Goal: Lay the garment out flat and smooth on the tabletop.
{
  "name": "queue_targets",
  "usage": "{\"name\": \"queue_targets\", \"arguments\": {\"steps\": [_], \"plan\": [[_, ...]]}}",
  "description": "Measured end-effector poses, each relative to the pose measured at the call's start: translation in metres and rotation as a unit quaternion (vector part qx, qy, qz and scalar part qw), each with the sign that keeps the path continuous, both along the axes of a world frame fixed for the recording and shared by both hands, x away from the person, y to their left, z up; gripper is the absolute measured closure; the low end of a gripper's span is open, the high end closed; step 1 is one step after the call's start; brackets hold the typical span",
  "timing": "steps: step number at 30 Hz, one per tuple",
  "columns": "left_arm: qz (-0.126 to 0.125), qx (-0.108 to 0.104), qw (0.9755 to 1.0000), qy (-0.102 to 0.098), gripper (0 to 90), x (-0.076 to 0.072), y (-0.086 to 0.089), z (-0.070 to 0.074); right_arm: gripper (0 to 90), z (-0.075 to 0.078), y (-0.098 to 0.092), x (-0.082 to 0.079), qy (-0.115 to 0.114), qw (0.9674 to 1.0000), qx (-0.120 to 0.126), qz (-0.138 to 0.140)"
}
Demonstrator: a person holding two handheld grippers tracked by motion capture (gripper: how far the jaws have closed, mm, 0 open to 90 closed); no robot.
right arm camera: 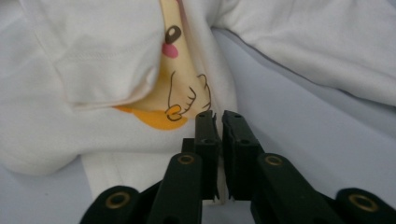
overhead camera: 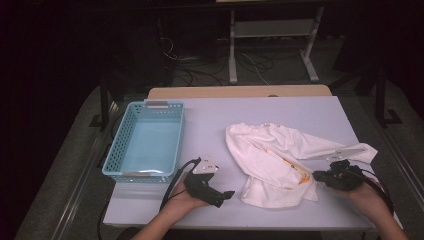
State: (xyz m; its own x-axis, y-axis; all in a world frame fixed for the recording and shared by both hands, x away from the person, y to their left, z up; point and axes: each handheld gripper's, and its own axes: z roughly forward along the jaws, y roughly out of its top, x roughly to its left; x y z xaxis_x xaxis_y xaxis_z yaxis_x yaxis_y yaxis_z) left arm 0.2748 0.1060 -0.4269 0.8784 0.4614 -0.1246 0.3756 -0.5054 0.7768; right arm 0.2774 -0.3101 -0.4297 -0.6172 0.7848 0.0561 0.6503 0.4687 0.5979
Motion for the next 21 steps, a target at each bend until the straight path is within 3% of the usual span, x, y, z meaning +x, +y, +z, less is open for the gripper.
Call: {"name": "queue_targets", "arguments": {"steps": [2, 4, 6, 14, 21], "plan": [[-0.005, 0.001, 1.0000, 0.001, 3.8, -0.001, -0.003, 0.000, 69.4, 0.003, -0.001, -0.002, -0.006, 0.9999, 0.015, 0.002], [-0.020, 0.000, 0.9998, 0.001, 12.5, -0.002, -0.004, 0.000, 63.7, 0.007, -0.002, -0.006, -0.011, 0.9993, 0.035, 0.004], [-0.023, -0.001, 0.9997, 0.003, 14.6, -0.003, -0.007, 0.000, 60.9, 0.008, -0.003, -0.012, -0.012, 0.9988, 0.046, 0.006], [-0.050, -0.006, 0.9987, 0.011, 25.8, -0.007, -0.021, 0.002, 57.4, 0.003, -0.009, -0.035, -0.005, 0.9985, 0.054, 0.009], [-0.068, 0.007, 0.9976, 0.005, 29.7, -0.010, -0.039, -0.001, 57.5, -0.002, -0.008, -0.046, 0.002, 0.9982, 0.055, 0.024]]}}
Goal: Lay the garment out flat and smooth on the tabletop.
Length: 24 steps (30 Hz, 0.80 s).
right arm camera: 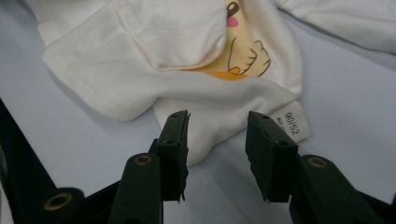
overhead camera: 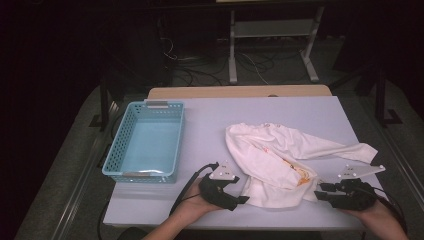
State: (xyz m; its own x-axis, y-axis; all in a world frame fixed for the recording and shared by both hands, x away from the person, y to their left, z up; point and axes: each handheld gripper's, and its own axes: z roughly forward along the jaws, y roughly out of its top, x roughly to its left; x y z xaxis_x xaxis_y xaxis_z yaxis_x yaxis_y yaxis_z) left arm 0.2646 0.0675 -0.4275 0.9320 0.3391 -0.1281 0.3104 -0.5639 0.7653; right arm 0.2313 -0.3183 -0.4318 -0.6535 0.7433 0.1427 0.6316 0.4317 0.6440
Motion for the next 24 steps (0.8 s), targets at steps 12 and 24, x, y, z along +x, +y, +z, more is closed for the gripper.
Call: {"name": "queue_targets", "arguments": {"steps": [12, 24], "plan": [[-0.017, 0.020, 0.9996, 0.006, 60.5, 0.005, -0.008, -0.005, 56.0, -0.004, 0.009, -0.006, 0.006, 0.9997, -0.010, 0.019], [-0.001, 0.034, 0.9993, 0.014, 82.9, 0.011, 0.004, -0.004, 56.2, -0.007, 0.010, -0.007, 0.006, 0.9994, -0.023, 0.025]]}}
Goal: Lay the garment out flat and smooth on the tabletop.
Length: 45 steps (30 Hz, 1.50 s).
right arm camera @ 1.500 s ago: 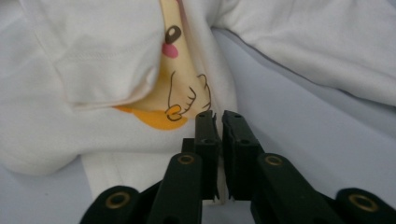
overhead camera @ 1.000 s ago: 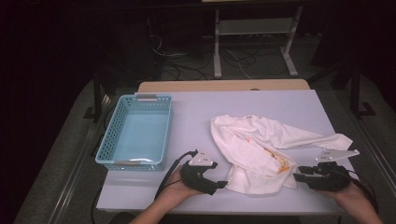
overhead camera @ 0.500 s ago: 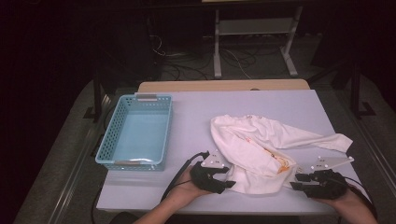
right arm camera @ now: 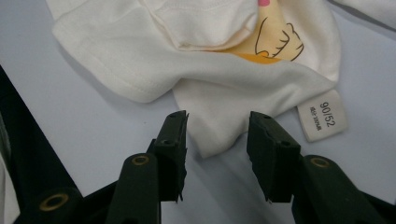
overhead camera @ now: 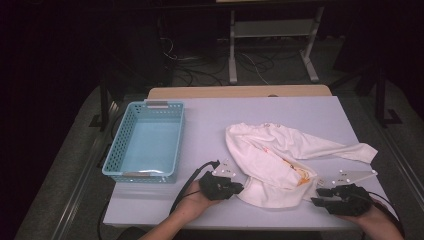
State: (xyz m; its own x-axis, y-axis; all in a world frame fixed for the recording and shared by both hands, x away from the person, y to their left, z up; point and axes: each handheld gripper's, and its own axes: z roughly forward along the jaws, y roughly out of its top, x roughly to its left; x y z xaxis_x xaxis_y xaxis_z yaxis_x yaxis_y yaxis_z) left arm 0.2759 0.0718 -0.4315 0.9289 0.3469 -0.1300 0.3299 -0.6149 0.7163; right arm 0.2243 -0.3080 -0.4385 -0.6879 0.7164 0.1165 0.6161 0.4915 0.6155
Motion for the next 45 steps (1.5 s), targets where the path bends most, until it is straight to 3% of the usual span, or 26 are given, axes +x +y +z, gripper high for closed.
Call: {"name": "queue_targets", "arguments": {"steps": [3, 10, 17, 19, 30, 38, 41, 45], "plan": [[-0.002, 0.006, 1.0000, 0.000, 83.3, 0.001, 0.004, 0.001, 56.4, -0.001, 0.001, 0.000, -0.006, 0.9999, -0.009, 0.004], [0.012, -0.001, 0.9999, 0.009, 84.3, 0.008, 0.019, 0.004, 59.4, -0.003, 0.003, 0.002, -0.011, 0.9998, -0.014, 0.010], [-0.002, 0.004, 0.9999, 0.012, 84.4, 0.003, 0.017, 0.004, 80.4, -0.003, 0.004, 0.003, -0.015, 0.9995, -0.018, 0.023], [-0.003, 0.003, 0.9999, 0.016, 84.6, 0.002, 0.018, 0.005, 82.0, -0.001, 0.004, 0.003, -0.015, 0.9993, -0.022, 0.028], [-0.013, -0.006, 0.9995, 0.030, 85.2, -0.021, 0.035, 0.014, 82.8, 0.012, -0.019, -0.015, -0.002, 0.9992, 0.012, 0.037], [-0.004, 0.002, 0.9991, 0.043, 85.2, -0.034, 0.052, 0.011, 82.8, 0.007, -0.011, -0.026, 0.016, 0.9975, 0.016, 0.067], [-0.003, 0.015, 0.9993, 0.035, 84.9, -0.037, 0.055, 0.007, 82.7, 0.006, -0.007, -0.027, 0.019, 0.9969, 0.019, 0.074], [0.006, 0.010, 0.9996, 0.025, 76.5, -0.032, 0.057, 0.006, 79.6, 0.005, -0.005, -0.025, 0.014, 0.9970, 0.021, 0.074]]}}
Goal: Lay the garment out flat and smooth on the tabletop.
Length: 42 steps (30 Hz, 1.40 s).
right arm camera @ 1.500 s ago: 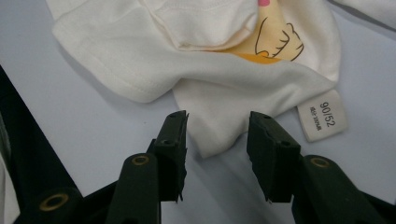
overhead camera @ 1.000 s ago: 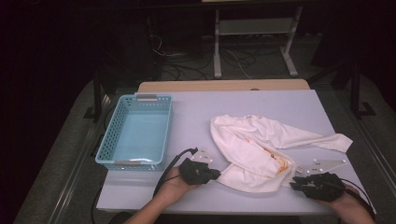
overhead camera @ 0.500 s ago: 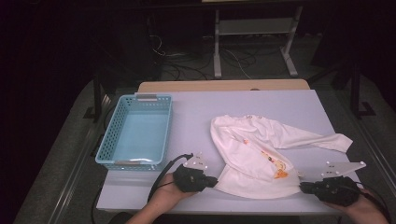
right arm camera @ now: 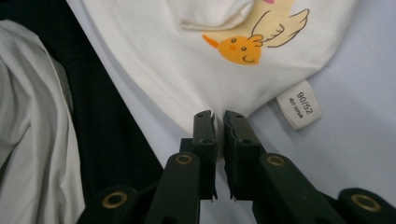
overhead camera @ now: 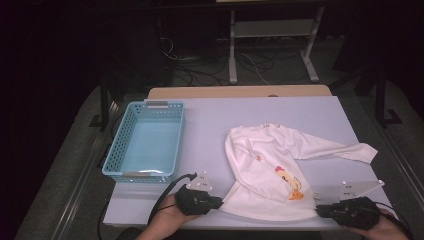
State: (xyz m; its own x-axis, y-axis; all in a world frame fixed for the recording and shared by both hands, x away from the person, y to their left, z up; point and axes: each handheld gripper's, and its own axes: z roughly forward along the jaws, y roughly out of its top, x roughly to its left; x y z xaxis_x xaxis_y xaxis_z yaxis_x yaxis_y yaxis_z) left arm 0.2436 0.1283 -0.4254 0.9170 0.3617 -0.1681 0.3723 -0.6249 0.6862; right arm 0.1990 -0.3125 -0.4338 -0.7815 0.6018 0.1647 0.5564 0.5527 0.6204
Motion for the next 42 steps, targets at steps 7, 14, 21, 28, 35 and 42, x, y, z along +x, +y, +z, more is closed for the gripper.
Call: {"name": "queue_targets", "arguments": {"steps": [7, 14, 21, 28, 35, 42], "plan": [[0.039, -0.029, 0.9987, -0.017, 45.0, 0.007, 0.004, 0.003, 54.7, 0.007, -0.002, 0.009, -0.026, 0.9988, 0.026, -0.034], [0.071, -0.040, 0.9965, -0.020, 29.1, 0.020, 0.004, 0.003, 48.8, 0.015, -0.003, 0.029, -0.044, 0.9946, 0.040, -0.085], [0.086, -0.039, 0.9953, -0.024, 21.3, 0.032, -0.003, 0.004, 48.2, 0.017, -0.002, 0.053, -0.049, 0.9920, 0.038, -0.110], [0.095, -0.044, 0.9940, -0.032, 14.9, 0.042, -0.009, 0.003, 48.8, 0.020, 0.006, 0.081, -0.056, 0.9898, 0.033, -0.127], [0.092, -0.047, 0.9941, -0.032, 12.7, 0.038, -0.005, 0.001, 48.3, 0.021, 0.009, 0.111, -0.058, 0.9851, 0.031, -0.159], [0.095, -0.047, 0.9939, -0.031, 12.7, 0.038, -0.002, -0.002, 51.3, 0.024, -0.004, 0.137, -0.061, 0.9749, 0.031, -0.212]]}}
